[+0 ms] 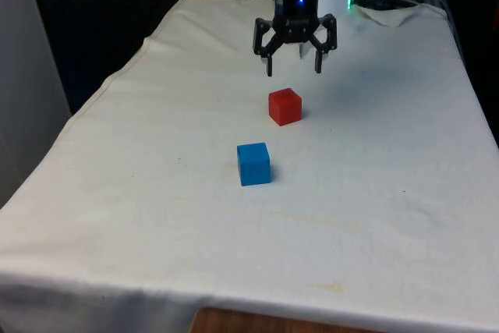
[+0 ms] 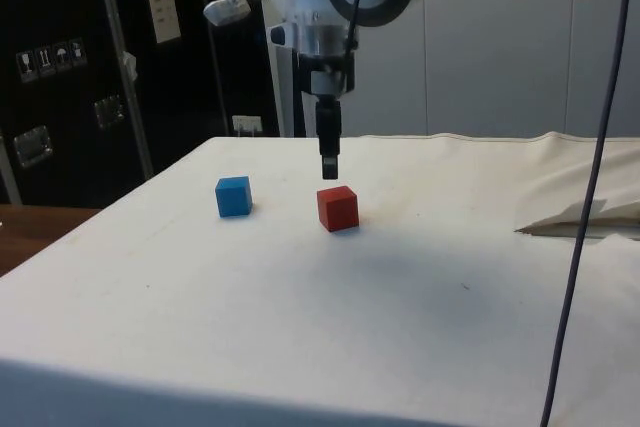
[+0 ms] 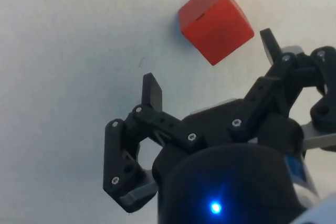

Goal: Stack the two cubes.

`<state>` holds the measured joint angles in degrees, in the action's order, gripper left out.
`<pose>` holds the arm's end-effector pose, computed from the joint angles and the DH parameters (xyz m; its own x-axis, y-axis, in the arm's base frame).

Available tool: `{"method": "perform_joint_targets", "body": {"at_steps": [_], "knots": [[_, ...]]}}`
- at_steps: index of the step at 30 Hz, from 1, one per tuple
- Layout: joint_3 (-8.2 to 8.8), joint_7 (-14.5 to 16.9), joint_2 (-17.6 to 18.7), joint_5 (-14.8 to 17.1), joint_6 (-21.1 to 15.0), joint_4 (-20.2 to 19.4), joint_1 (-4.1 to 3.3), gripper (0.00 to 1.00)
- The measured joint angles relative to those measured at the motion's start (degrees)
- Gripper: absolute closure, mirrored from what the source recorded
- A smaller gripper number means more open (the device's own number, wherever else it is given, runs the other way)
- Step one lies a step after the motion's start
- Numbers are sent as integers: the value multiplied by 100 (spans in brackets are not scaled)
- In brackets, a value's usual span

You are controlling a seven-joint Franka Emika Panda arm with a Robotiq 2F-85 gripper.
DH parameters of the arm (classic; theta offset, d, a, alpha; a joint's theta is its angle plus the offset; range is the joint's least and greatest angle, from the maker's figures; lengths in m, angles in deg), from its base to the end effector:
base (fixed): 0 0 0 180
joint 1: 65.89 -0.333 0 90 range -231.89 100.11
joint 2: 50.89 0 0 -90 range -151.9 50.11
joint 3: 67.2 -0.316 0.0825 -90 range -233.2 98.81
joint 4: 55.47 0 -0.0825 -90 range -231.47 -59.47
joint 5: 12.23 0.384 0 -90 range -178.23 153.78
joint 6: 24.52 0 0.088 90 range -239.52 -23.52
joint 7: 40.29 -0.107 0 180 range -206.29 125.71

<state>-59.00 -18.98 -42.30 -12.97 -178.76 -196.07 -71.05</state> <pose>0.4928 -0.0268 0.2475 0.9419 0.3278 0.0730 0.3241 -0.9442 0.0584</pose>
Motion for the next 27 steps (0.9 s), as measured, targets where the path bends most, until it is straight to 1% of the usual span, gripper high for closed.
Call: {"method": "perform_joint_targets", "body": {"at_steps": [9,10,16,17,22,26,27], "knots": [[17,344,109,0,-23,11,6,0],[17,344,109,0,-23,11,6,0],[69,659,149,0,-23,17,17,0],[69,659,149,0,-23,17,17,0],[80,922,218,0,-109,17,34,0],[86,1083,269,0,-143,17,40,0],[86,1083,269,0,-143,17,40,0]]}}
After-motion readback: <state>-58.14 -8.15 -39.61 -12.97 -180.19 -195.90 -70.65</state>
